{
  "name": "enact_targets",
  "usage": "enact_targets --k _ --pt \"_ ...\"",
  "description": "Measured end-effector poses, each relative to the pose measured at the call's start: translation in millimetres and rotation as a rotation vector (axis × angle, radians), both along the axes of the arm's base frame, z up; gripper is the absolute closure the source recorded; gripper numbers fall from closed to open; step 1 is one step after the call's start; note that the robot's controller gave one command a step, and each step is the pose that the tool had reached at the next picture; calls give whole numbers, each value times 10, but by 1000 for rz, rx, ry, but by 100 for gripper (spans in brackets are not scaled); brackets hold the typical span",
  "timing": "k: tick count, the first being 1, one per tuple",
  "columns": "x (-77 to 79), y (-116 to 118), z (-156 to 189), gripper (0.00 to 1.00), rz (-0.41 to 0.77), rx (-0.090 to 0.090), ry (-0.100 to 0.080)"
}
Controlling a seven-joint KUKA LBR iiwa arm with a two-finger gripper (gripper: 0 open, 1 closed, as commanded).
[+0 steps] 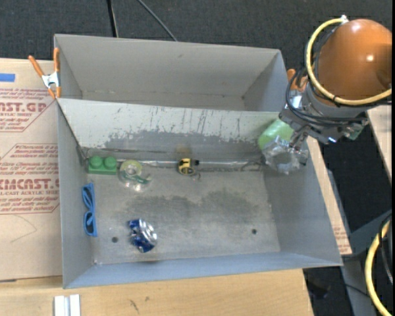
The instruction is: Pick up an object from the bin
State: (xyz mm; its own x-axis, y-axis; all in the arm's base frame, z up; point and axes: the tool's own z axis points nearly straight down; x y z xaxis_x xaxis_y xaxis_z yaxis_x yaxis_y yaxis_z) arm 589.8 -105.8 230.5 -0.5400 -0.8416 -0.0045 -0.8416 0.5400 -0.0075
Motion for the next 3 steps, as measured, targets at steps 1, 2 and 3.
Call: enact_targets --k 1,2,3 --pt "-264 -131 -621 100 -150 4 11" --pt "-881 -397 -932 100 265 1 13" --pt "-918 -258 -1318 100 50 4 10"
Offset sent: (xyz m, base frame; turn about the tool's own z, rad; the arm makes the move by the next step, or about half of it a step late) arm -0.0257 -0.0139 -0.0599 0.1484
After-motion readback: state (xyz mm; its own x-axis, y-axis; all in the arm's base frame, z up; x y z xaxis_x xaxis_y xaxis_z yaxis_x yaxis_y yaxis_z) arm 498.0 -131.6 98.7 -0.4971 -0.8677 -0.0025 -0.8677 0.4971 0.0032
